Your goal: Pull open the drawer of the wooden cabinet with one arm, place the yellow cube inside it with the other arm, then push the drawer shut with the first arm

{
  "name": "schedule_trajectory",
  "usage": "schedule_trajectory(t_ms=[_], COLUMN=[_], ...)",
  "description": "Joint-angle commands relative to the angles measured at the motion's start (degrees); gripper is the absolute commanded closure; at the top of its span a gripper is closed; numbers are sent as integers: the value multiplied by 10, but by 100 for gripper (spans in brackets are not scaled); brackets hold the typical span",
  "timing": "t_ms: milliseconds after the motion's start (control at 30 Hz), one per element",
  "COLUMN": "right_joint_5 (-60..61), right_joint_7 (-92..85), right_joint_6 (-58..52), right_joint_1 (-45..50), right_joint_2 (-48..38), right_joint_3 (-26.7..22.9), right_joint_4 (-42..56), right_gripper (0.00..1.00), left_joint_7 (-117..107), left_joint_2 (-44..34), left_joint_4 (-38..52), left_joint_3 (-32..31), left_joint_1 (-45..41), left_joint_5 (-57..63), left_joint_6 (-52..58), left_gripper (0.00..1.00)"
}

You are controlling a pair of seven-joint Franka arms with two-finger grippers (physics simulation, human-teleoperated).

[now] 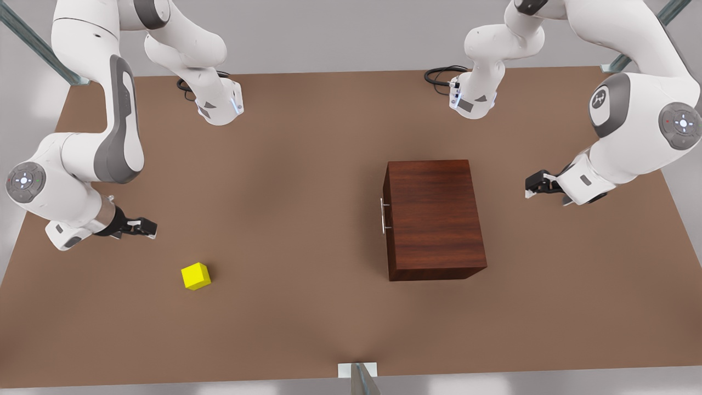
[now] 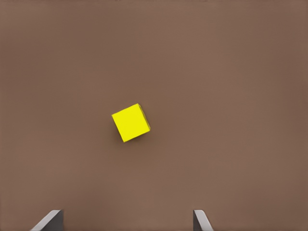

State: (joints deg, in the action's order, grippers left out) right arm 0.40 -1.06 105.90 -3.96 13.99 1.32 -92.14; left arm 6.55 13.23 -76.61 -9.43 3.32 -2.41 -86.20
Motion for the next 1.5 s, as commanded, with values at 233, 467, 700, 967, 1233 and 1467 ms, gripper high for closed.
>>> schedule_trajectory(t_ms=[233,467,700,967,1233,1467], right_joint_5=[0,0,0,0,0,0], right_joint_7=[16,15,15,15,15,15], right_joint_6=[6,6,7,7,7,7], right_joint_1=[1,1,1,1,4,4], right_joint_2=[2,5,6,8,8,9], right_joint_3=[0,0,0,0,0,0], right_joint_4=[1,1,1,2,2,3], right_gripper=[0,0,0,0,0,0], left_joint_7=[-206,-439,-628,-660,-679,-687], left_joint_2=[66,200,269,303,318,337], left_joint_4=[38,110,147,134,121,121], left_joint_3=[-1,0,3,7,7,7], left_joint_1=[-184,-305,-365,-403,-433,-437], left_joint_5=[130,173,174,261,305,307], left_joint_6=[12,-64,-140,-132,-106,-107], left_gripper=[0,0,0,0,0,0])
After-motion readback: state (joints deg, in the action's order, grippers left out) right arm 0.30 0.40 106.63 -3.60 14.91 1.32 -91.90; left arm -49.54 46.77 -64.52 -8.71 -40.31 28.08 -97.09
